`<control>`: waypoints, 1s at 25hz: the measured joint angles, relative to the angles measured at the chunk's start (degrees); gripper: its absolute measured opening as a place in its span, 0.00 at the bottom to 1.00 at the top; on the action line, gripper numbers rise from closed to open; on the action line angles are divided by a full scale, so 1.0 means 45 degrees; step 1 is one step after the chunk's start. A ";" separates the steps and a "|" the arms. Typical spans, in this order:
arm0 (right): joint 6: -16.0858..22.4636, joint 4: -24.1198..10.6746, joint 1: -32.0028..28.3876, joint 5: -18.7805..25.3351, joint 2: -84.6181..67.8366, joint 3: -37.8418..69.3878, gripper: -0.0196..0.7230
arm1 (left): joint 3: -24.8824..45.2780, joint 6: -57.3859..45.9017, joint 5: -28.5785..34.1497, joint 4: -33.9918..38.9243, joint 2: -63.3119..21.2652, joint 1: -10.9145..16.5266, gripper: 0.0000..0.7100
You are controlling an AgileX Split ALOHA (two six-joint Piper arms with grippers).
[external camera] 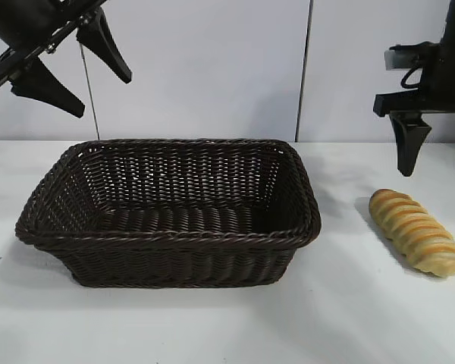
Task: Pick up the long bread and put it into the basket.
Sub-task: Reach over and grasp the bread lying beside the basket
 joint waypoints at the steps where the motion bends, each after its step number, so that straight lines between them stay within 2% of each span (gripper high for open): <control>1: 0.0000 -0.0013 0.0000 -0.0094 0.0212 0.0000 0.74 | 0.0000 0.0000 0.0000 0.0000 0.0000 0.0000 0.72; 4: 0.0000 0.0012 0.0000 -0.0271 0.0705 0.0000 0.74 | 0.0000 0.0000 0.0000 0.0000 0.0000 0.0000 0.72; 6: 0.0000 0.0094 0.0000 -0.0362 0.0820 0.0000 0.69 | 0.0000 0.0000 0.0000 0.0000 0.0000 0.0000 0.72; 10: 0.0000 0.0118 0.0000 -0.0584 0.0821 0.0000 0.43 | 0.0000 0.0000 0.0000 -0.0003 0.0000 0.0000 0.72; 13: 0.0000 0.0118 0.0000 -0.0607 0.0821 0.0000 0.31 | 0.0000 0.0000 0.0000 -0.0003 0.0000 0.0000 0.72; 19: 0.0000 0.0117 0.0000 -0.0371 0.0442 -0.0446 0.27 | 0.0000 0.0000 0.0000 -0.0003 0.0000 0.0000 0.72; 25: -0.0374 0.0979 0.0128 0.0493 -0.0665 -0.2368 0.27 | 0.0000 0.0000 0.0000 -0.0003 0.0000 0.0000 0.72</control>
